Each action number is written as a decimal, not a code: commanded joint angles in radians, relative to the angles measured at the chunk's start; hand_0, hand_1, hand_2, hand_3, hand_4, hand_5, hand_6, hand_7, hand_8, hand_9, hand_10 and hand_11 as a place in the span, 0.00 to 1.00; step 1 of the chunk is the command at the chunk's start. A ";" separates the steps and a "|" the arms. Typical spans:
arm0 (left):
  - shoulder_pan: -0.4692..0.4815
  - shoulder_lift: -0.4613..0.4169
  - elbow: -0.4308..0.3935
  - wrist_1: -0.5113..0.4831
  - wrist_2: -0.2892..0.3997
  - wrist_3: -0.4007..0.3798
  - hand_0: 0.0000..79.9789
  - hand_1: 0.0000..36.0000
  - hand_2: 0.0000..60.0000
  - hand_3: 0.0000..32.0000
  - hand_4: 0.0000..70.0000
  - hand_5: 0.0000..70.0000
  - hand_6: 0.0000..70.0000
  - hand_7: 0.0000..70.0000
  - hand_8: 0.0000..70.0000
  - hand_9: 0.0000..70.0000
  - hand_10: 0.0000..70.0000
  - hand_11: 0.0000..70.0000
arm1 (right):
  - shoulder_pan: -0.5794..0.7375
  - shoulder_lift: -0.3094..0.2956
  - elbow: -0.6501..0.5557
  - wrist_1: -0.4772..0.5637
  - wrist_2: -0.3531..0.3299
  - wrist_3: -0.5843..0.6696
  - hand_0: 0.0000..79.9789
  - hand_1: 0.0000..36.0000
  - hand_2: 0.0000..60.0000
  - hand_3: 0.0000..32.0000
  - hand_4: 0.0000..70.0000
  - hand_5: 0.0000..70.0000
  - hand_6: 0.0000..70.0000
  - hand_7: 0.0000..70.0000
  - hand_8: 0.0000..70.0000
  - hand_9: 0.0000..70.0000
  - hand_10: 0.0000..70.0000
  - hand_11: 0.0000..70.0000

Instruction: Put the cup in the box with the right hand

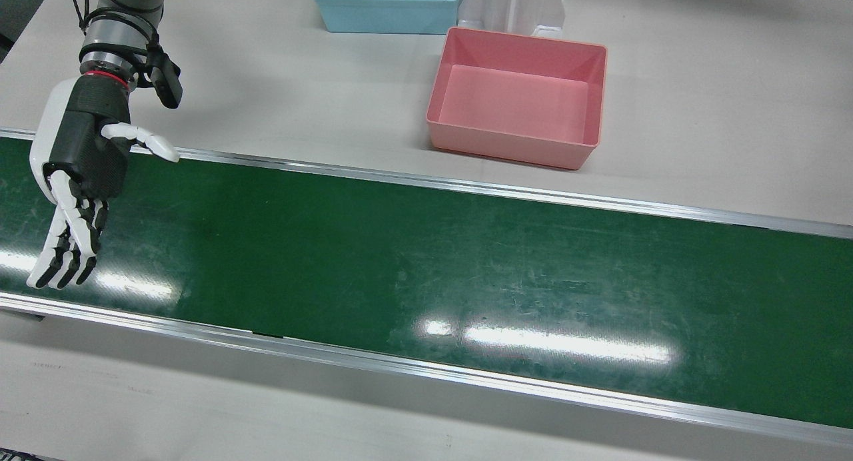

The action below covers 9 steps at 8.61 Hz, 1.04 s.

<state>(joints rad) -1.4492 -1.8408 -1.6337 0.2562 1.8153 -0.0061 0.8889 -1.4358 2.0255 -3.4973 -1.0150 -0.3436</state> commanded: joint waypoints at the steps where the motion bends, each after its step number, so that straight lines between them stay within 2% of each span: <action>1: 0.000 0.000 0.000 0.000 -0.001 0.000 0.00 0.00 0.00 0.00 0.00 0.00 0.00 0.00 0.00 0.00 0.00 0.00 | 0.008 0.000 0.001 -0.003 -0.011 -0.002 1.00 1.00 0.37 0.00 0.00 0.16 0.00 0.00 0.00 0.00 0.00 0.00; 2: 0.000 0.000 0.000 0.000 0.001 0.000 0.00 0.00 0.00 0.00 0.00 0.00 0.00 0.00 0.00 0.00 0.00 0.00 | 0.007 0.000 0.001 -0.003 -0.011 -0.002 0.93 1.00 0.24 0.00 0.00 0.14 0.00 0.00 0.00 0.00 0.00 0.00; 3: 0.001 0.000 0.000 0.000 0.001 0.000 0.00 0.00 0.00 0.00 0.00 0.00 0.00 0.00 0.00 0.00 0.00 0.00 | 0.008 0.000 0.001 -0.003 -0.011 0.000 0.91 1.00 0.21 0.00 0.00 0.14 0.00 0.00 0.00 0.00 0.00 0.00; 5: 0.000 0.000 0.000 0.000 0.001 0.000 0.00 0.00 0.00 0.00 0.00 0.00 0.00 0.00 0.00 0.00 0.00 0.00 | 0.010 0.000 -0.004 0.000 -0.013 -0.002 0.91 1.00 0.21 0.00 0.00 0.14 0.00 0.00 0.00 0.00 0.00 0.00; 6: 0.001 0.000 0.000 0.000 -0.001 0.000 0.00 0.00 0.00 0.00 0.00 0.00 0.00 0.00 0.00 0.00 0.00 0.00 | 0.010 0.000 -0.005 0.004 -0.010 -0.002 0.86 0.99 0.19 0.00 0.00 0.14 0.00 0.00 0.00 0.00 0.00 0.00; 7: 0.000 0.000 0.000 -0.002 0.001 0.000 0.00 0.00 0.00 0.00 0.00 0.00 0.00 0.00 0.00 0.00 0.00 0.00 | 0.010 0.000 -0.004 0.006 -0.010 -0.002 0.68 0.77 0.20 0.00 0.00 0.10 0.00 0.00 0.00 0.00 0.00 0.00; 8: 0.000 0.000 0.000 0.000 0.001 0.000 0.00 0.00 0.00 0.00 0.00 0.00 0.00 0.00 0.00 0.00 0.00 0.00 | 0.012 0.000 -0.002 0.006 -0.010 -0.002 0.62 0.60 0.18 0.00 0.00 0.07 0.00 0.00 0.00 0.00 0.00 0.00; 9: 0.000 0.000 0.000 0.000 -0.001 0.000 0.00 0.00 0.00 0.00 0.00 0.00 0.00 0.00 0.00 0.00 0.00 0.00 | 0.013 0.000 -0.001 0.006 -0.011 0.000 0.59 0.52 0.18 0.00 0.00 0.06 0.00 0.00 0.00 0.00 0.00 0.00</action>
<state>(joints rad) -1.4492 -1.8408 -1.6337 0.2557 1.8158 -0.0061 0.8995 -1.4358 2.0221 -3.4926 -1.0251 -0.3450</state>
